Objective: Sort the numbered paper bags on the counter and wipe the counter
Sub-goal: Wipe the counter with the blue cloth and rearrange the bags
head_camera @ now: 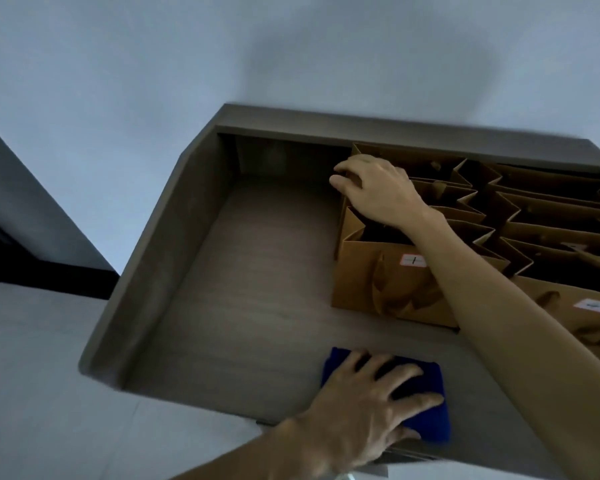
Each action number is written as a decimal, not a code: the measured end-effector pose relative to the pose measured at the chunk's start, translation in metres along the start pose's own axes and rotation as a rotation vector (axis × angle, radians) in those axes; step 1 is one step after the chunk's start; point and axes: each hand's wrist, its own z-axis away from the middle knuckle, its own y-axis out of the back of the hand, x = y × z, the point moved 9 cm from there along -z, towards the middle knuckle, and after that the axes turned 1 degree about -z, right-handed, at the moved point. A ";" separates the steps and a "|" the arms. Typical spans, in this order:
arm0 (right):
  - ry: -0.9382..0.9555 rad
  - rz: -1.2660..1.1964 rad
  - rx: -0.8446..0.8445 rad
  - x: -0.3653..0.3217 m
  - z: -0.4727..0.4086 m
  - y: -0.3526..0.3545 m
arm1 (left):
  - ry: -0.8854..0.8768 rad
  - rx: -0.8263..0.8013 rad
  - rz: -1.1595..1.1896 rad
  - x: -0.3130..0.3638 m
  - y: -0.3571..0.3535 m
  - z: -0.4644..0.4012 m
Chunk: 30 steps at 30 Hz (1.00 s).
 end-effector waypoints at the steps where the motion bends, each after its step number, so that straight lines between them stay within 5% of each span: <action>1: -0.010 0.017 -0.018 0.001 -0.001 -0.004 | -0.011 0.036 -0.022 -0.002 0.002 0.002; 6: -0.033 0.097 -0.065 0.006 0.000 -0.011 | 0.004 0.120 0.008 -0.032 0.018 0.021; 13: -0.025 0.155 -0.048 0.004 0.003 -0.012 | 0.437 0.234 -0.033 -0.156 0.047 0.082; 20: -0.033 0.195 -0.062 0.005 0.004 -0.015 | 0.624 0.291 -0.058 -0.220 0.060 0.036; 25: -0.041 0.183 -0.084 0.002 0.006 -0.015 | 0.672 0.197 -0.059 -0.267 0.064 -0.014; 30: -0.041 0.185 -0.098 0.002 0.005 -0.016 | 0.645 0.255 -0.061 -0.240 0.061 0.011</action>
